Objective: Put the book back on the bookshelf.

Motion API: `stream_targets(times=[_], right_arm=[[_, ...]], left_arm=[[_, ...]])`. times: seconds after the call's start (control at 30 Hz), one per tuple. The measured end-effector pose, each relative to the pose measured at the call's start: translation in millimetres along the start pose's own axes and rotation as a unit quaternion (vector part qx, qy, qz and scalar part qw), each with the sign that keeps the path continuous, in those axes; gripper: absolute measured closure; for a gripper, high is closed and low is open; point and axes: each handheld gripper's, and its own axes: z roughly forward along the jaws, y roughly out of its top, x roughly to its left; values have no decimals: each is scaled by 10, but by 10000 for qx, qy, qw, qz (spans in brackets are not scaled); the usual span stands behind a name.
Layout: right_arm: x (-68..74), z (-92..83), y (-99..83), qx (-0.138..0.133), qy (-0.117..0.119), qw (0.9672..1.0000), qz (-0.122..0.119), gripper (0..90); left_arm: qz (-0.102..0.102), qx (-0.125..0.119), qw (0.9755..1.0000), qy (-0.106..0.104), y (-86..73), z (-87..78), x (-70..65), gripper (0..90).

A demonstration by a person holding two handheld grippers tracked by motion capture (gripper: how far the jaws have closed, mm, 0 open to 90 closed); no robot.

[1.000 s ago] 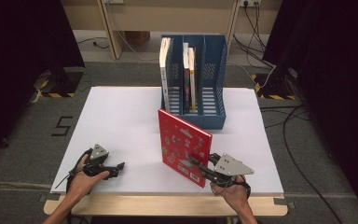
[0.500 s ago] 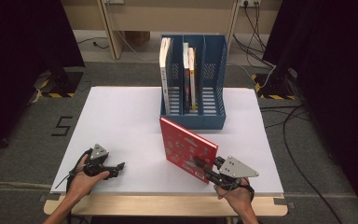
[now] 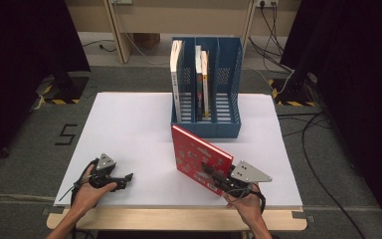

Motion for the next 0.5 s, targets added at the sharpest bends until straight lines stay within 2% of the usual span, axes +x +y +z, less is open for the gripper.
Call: stream_targets(times=[0.27, 0.37, 0.5], right_arm=[[-10, 16, -6, -64, 37, 9998, 181, 731], [-1, 26, -1, -125, 65, 9997, 183, 672], [11, 44, -7, -33, 47, 9998, 207, 589]], left_arm=[[2, 0, 10000, 0, 0, 0, 0, 160], [15, 1, 10000, 6, -1, -1, 0, 160], [14, 1, 10000, 5, -1, -1, 0, 160]])
